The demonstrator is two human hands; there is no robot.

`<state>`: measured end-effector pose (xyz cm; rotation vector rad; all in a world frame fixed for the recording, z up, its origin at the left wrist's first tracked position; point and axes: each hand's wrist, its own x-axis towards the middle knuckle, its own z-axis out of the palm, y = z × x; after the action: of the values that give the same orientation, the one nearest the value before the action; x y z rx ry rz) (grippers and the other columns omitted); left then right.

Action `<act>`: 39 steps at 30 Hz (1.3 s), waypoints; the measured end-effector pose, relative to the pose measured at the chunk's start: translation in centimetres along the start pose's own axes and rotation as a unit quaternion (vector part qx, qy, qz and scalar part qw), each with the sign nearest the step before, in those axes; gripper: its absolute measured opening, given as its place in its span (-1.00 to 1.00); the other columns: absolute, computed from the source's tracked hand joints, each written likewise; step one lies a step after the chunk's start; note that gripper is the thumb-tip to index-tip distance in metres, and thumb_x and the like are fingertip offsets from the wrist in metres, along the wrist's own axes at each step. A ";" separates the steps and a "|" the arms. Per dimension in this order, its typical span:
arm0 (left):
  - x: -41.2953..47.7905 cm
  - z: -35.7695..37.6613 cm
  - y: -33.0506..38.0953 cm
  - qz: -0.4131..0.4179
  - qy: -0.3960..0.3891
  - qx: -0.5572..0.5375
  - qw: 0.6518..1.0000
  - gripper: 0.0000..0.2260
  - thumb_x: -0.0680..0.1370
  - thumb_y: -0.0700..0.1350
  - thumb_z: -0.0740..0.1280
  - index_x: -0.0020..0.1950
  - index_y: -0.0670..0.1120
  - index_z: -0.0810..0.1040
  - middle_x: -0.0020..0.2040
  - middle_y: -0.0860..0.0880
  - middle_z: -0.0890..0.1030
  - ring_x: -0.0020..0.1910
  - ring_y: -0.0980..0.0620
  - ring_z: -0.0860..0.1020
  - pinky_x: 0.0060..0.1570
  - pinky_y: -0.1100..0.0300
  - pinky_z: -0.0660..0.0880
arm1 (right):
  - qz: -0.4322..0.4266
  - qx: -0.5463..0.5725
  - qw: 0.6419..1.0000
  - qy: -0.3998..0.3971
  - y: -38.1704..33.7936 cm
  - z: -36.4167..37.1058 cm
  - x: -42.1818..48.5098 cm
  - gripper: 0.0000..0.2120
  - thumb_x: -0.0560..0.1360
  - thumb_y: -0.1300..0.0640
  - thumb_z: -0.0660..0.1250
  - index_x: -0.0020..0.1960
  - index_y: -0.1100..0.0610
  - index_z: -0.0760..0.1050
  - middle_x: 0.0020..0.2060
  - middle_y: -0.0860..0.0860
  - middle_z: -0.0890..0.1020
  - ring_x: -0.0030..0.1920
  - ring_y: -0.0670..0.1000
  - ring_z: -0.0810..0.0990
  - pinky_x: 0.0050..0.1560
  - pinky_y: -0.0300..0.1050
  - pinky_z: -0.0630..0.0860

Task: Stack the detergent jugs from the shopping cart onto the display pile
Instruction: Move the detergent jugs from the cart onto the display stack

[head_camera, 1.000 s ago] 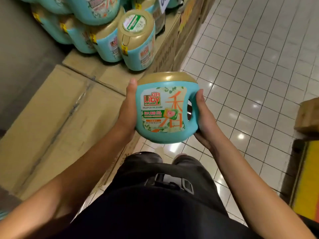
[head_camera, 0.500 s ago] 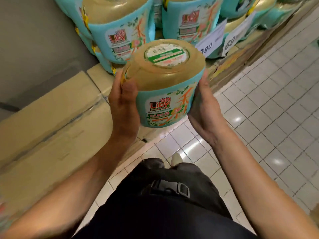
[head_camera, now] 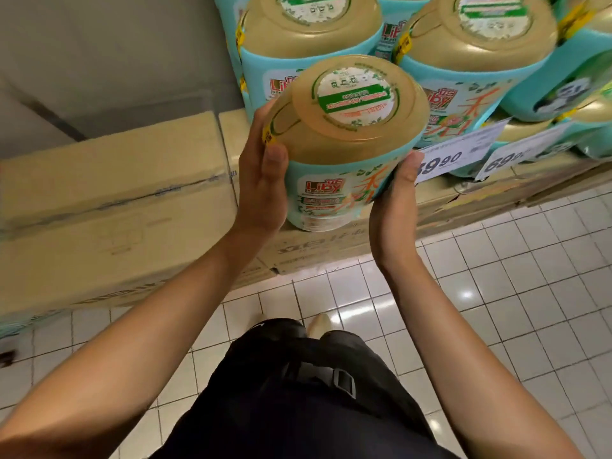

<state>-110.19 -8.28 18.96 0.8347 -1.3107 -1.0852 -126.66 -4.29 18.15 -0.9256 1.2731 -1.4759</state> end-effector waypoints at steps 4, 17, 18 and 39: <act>1.1 0.1 0.0 0.013 -0.004 -0.001 1.000 -0.37 0.64 0.37 0.18 0.39 -0.16 0.38 0.23 -0.11 0.55 0.21 0.04 0.56 0.22 0.10 0.53 | -0.041 -0.068 0.997 -0.015 1.0 -0.9 -0.2 0.00 0.54 -0.49 0.22 0.73 0.07 -0.02 0.69 0.05 0.14 0.67 0.00 0.18 0.60 -0.05 0.32; -0.3 1.0 -1.3 -0.048 0.054 -0.018 0.997 -0.20 0.53 0.49 0.20 0.52 -0.09 0.29 0.49 -0.29 0.42 0.46 -0.10 0.49 0.38 0.03 0.51 | -0.053 -0.109 0.992 -0.015 1.4 -0.7 -0.3 -0.33 0.75 -0.06 0.17 0.74 0.05 -0.06 0.69 -0.06 0.12 0.51 -0.42 0.25 0.33 -0.51 0.34; -0.6 0.9 -1.4 -0.059 0.050 -0.023 0.997 -0.15 0.54 0.48 0.21 0.57 -0.14 0.25 0.50 -0.24 0.43 0.46 -0.01 0.50 0.37 0.09 0.52 | -0.055 -0.112 0.992 -0.013 1.3 -0.8 -0.3 -0.32 0.74 -0.07 0.19 0.74 0.05 -0.05 0.68 -0.07 0.15 0.51 -0.41 0.26 0.32 -0.51 0.35; -13.7 -11.6 -3.0 -0.234 0.127 0.137 0.954 -0.44 0.57 0.51 0.13 0.30 0.14 0.52 0.26 0.04 0.63 0.25 -0.01 0.61 0.20 0.14 0.55 | 0.126 -0.201 0.967 -0.088 10.1 1.1 -10.6 -0.57 0.66 -0.19 0.20 0.39 0.05 0.46 0.25 -0.10 0.57 0.33 -0.01 0.55 0.40 0.26 0.50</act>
<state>-98.28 2.47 10.41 1.4983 -1.0811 -1.1214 -121.00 5.51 8.77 -1.0818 1.5240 -0.9320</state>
